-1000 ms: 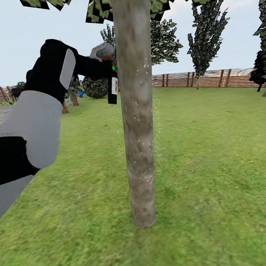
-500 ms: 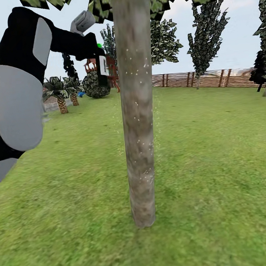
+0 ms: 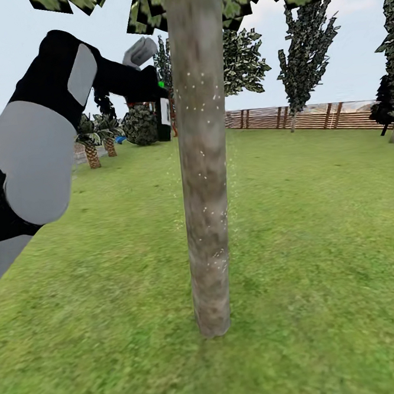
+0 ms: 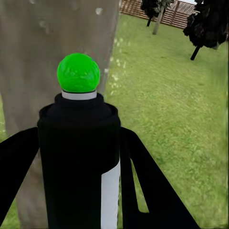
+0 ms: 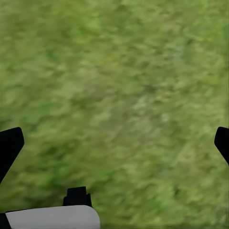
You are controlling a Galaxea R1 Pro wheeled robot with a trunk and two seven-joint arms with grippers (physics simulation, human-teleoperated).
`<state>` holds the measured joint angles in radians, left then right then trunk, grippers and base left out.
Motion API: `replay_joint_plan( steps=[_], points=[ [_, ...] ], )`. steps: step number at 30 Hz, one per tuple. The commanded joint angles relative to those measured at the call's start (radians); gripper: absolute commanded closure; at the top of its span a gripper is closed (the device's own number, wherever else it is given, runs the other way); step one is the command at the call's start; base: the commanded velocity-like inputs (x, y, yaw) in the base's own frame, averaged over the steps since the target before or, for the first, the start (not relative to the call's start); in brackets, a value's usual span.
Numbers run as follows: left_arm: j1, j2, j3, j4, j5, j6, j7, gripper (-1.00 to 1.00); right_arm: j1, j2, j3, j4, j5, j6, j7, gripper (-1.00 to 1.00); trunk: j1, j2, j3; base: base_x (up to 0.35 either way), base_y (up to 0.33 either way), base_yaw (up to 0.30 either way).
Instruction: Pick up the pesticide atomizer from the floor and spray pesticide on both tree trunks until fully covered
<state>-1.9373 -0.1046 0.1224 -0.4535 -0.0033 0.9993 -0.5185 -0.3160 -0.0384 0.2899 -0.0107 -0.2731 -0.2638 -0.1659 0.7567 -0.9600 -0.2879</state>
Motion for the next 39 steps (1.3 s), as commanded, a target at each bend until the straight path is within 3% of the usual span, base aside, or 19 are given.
replay_joint_plan(
  steps=[1, 3, 15, 27, 30, 32, 34, 37, 39],
  points=[
    [0.0, -0.027, -0.001, 0.0, -0.007, -0.001, 0.0, 1.0, 0.0, 0.0, 0.0, 0.0, 0.0, 0.0, 0.0, -1.0, 0.0, 0.0, 0.0, 0.0, 0.0, 0.0],
    [0.0, -0.07, -0.002, -0.002, -0.004, -0.001, -0.001, 1.0, 0.0, 0.0, 0.0, 0.0, 0.0, 0.0, -0.001, -1.0, 0.0, 0.0, 0.0, 0.0, 0.0, 0.0],
    [0.0, -0.07, 0.011, 0.007, -0.006, -0.006, -0.003, 1.0, 0.0, 0.0, 0.0, 0.0, 0.0, 0.0, 0.0, -1.0, 0.0, 0.0, 0.0, -0.002, 0.001, 0.0],
    [0.0, -0.069, 0.011, 0.077, -0.011, -0.014, 0.003, 1.0, 0.0, -0.004, 0.0, 0.0, 0.0, -0.001, -0.001, -1.0, 0.0, 0.0, 0.0, -0.204, 0.089, 0.0],
    [0.0, -0.064, 0.01, 0.126, -0.044, -0.046, 0.011, 1.0, 0.0, -0.005, 0.0, 0.0, 0.0, -0.001, 0.0, -1.0, 0.0, 0.0, 0.0, -0.016, 0.006, 0.0],
    [0.001, -0.05, 0.01, 0.148, -0.101, -0.079, 0.073, 1.0, 0.0, -0.005, 0.0, 0.0, 0.0, -0.001, 0.0, -1.0, 0.0, 0.0, 0.0, -0.003, 0.001, 0.0],
    [0.001, -0.044, 0.011, 0.169, -0.119, -0.101, 0.163, 1.0, 0.0, -0.005, 0.0, 0.0, 0.0, -0.001, 0.0, -1.0, 0.0, 0.0, 0.0, 0.0, 0.0, 0.0],
    [0.0, -0.043, 0.012, 0.238, -0.12, -0.17, 0.187, 1.0, 0.0, -0.005, 0.0, 0.0, 0.0, -0.001, 0.0, -1.0, 0.0, 0.0, 0.0, 0.0, 0.0, 0.0],
    [0.0, -0.043, 0.013, 0.271, -0.085, -0.188, 0.187, 1.0, 0.0, -0.005, 0.0, 0.0, 0.0, -0.001, 0.0, -1.0, 0.0, 0.0, 0.0, 0.0, 0.0, 0.0]
  ],
)
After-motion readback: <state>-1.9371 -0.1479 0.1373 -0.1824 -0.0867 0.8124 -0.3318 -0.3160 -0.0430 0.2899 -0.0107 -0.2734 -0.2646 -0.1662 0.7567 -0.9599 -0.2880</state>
